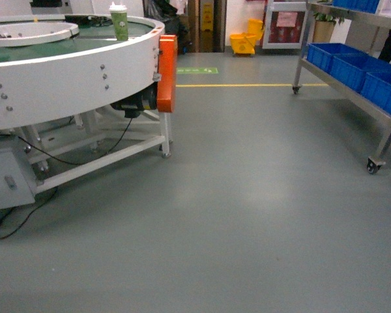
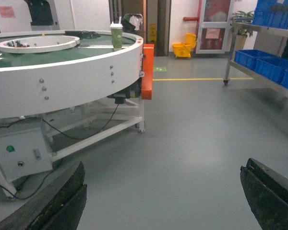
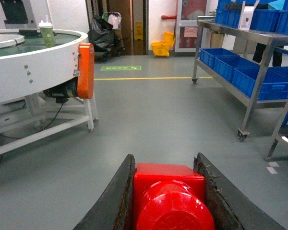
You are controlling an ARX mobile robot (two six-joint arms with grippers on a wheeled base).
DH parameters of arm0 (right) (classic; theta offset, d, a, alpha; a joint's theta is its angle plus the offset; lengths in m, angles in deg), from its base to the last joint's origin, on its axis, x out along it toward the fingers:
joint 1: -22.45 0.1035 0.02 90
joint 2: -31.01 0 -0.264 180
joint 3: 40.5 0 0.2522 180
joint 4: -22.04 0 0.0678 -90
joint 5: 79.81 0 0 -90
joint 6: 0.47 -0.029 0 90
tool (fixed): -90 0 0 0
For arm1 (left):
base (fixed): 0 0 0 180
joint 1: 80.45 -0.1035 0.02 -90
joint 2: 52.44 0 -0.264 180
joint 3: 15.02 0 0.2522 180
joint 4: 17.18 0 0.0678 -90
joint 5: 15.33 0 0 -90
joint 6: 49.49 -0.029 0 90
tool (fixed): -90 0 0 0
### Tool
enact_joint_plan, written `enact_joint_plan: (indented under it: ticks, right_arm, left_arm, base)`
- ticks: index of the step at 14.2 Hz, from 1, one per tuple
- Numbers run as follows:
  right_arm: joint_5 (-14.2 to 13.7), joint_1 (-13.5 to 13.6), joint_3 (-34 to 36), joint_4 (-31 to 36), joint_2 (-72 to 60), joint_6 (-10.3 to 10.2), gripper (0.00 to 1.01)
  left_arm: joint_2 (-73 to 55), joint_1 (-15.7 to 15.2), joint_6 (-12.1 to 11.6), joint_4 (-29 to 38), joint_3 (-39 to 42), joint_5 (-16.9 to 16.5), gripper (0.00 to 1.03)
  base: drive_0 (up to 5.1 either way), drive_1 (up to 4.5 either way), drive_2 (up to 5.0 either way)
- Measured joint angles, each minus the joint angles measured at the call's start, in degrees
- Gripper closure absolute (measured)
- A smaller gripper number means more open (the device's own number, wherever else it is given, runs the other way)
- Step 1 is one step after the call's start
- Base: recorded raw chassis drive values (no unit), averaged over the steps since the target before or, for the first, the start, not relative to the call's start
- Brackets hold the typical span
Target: Pick red block from blue box to shelf
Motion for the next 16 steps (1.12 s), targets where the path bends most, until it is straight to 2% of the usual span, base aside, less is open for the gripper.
enact_joint_plan:
  ticks: [16]
  right_arm:
    - [0.0, 0.0, 0.0, 0.0, 0.0, 0.0, 0.72]
  left_arm:
    - [0.0, 0.0, 0.0, 0.0, 0.0, 0.0, 0.05]
  base:
    - [0.0, 4.18, -4.2]
